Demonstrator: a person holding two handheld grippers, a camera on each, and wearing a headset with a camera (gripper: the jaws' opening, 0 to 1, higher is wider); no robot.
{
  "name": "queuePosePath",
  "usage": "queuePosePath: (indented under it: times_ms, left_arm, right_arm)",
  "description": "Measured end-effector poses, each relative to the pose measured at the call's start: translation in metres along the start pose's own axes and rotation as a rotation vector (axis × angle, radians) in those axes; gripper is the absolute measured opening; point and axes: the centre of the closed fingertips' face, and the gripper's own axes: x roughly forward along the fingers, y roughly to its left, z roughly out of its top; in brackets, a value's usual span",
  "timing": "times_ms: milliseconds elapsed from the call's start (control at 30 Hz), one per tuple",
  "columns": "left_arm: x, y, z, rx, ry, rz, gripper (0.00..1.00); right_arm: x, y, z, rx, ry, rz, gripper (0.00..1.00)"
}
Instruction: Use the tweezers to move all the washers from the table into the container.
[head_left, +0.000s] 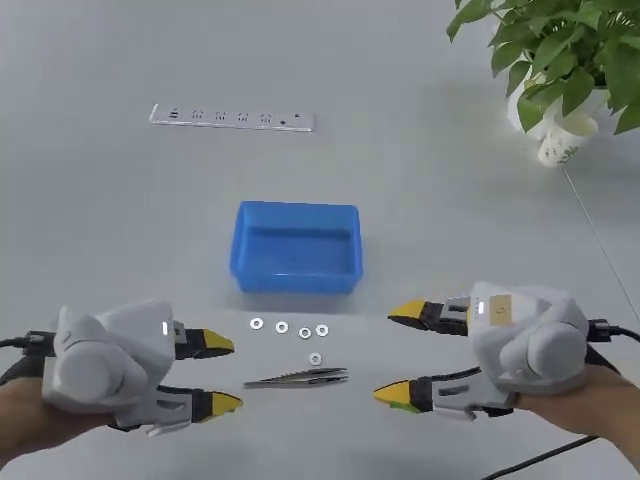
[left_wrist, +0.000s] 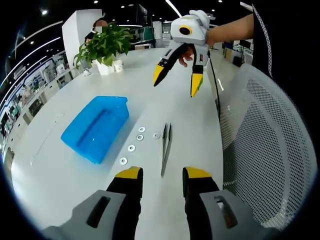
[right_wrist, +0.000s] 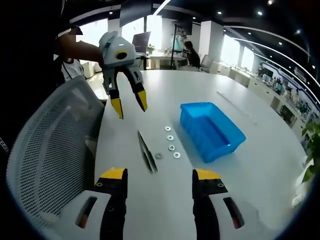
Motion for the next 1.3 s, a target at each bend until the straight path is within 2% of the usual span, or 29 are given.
queuePosePath:
  times_ms: [233,833,1067,1300]
  left_arm:
    - [0.011,0.001,-0.004,0.011,0.031,-0.017,0.28]
    - [0.028,0.001,-0.018,0.041,0.122,-0.057,0.22]
    - [0.034,0.0,-0.022,0.056,0.159,-0.07,0.19]
    - [0.039,0.0,-0.023,0.067,0.171,-0.084,0.16]
  right_arm:
    - [0.015,0.007,-0.007,-0.044,0.054,0.065,0.48]
    - [0.046,0.017,-0.015,-0.124,0.116,0.181,0.34]
    - [0.055,0.02,-0.021,-0.141,0.144,0.207,0.31]
    - [0.064,0.019,-0.021,-0.145,0.155,0.217,0.27]
